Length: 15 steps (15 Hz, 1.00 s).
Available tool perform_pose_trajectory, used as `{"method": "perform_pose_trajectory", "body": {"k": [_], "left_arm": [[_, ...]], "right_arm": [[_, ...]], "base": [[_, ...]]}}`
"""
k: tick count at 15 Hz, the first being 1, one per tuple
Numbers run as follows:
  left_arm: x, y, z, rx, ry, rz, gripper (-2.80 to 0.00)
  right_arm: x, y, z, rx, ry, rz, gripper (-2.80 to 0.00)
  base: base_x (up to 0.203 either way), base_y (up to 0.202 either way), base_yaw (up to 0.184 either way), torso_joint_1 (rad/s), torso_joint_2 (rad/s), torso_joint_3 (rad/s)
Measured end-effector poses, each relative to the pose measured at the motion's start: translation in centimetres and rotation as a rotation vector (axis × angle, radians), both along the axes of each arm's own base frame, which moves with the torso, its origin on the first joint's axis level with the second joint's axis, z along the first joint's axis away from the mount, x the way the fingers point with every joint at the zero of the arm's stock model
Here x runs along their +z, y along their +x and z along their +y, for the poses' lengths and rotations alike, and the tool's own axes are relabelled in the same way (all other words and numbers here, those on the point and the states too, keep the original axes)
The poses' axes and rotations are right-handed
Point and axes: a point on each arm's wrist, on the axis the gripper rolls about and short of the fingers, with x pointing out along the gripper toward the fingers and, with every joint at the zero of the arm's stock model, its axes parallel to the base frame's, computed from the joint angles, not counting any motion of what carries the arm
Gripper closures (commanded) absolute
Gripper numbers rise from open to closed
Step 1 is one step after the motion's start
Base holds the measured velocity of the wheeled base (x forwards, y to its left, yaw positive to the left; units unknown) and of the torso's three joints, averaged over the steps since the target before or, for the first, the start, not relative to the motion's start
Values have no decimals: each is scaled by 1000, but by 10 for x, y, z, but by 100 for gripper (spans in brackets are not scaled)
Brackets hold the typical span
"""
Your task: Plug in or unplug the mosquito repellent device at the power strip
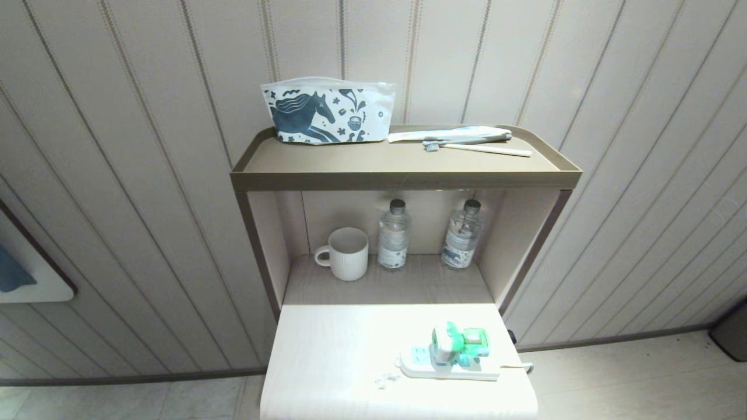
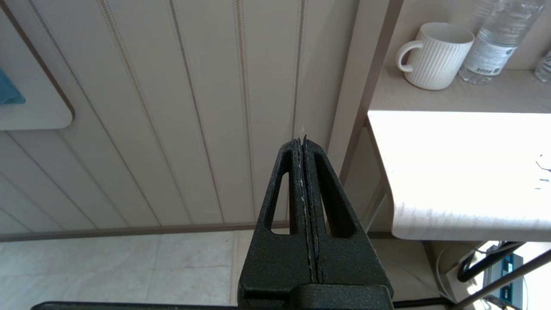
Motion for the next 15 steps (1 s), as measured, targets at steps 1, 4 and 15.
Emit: {"method": "perform_pose_trajectory", "body": {"k": [1,4,15], "left_arm": [[0,0,0,0,0,0,0],[0,0,0,0,0,0,0],[0,0,0,0,0,0,0]], "right_arm": [[0,0,0,0,0,0,0],[0,0,0,-1,2,0,0],[0,0,0,-6,11,0,0]], "base": [[0,0,0,0,0,0],[0,0,0,0,0,0],[0,0,0,0,0,0]]}}
